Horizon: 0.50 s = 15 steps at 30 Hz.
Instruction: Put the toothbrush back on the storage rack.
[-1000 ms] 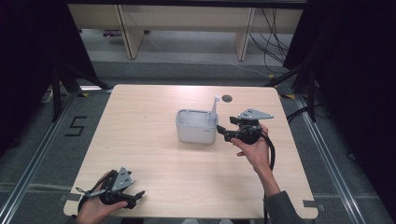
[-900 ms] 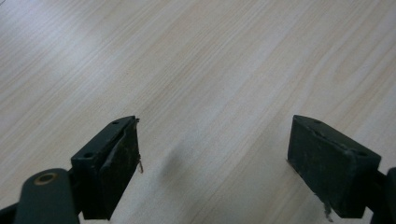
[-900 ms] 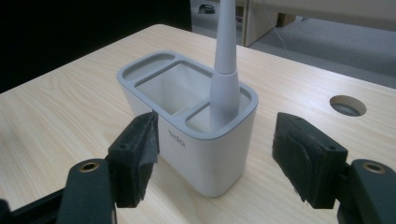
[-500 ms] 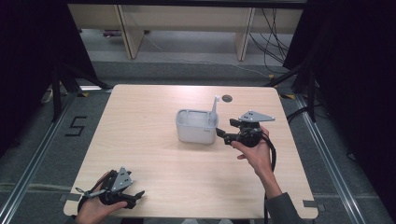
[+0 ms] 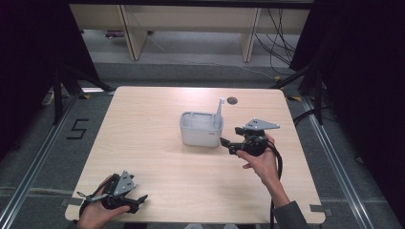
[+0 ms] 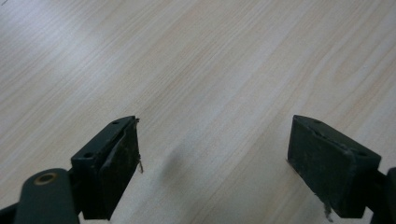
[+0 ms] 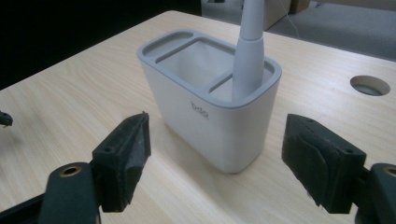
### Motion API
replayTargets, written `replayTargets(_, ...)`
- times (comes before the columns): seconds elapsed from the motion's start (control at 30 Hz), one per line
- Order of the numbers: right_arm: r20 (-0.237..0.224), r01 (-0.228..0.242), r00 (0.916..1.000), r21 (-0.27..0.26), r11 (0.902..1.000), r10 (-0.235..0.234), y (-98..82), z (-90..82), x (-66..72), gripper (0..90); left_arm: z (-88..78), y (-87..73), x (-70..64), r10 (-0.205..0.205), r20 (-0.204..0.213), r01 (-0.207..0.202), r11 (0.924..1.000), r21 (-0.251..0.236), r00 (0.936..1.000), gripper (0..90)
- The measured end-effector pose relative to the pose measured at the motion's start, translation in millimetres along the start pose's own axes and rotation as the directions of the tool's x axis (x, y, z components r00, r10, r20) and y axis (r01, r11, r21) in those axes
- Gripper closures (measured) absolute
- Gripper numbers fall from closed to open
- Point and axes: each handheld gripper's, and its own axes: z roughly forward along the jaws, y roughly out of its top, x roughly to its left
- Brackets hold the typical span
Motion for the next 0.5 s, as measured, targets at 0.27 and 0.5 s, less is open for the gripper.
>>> replayTargets(0.27, -0.02, -0.005, 0.9998, 0.027, 0.9996, 0.005, -7.2, -3.5, 3.6, 23.2, -0.3, -0.6, -0.8, -0.012, 0.001, 0.012, 0.9999, 0.0, 0.9999, 16.2)
replayTargets(0.5, -0.034, -0.002, 0.9994, 0.019, 0.9998, 0.002, -12.3, -5.4, 7.2, 23.2, -1.0, -0.2, -0.1, 0.003, -0.002, -0.003, 1.0, 0.0, 1.0, 16.2)
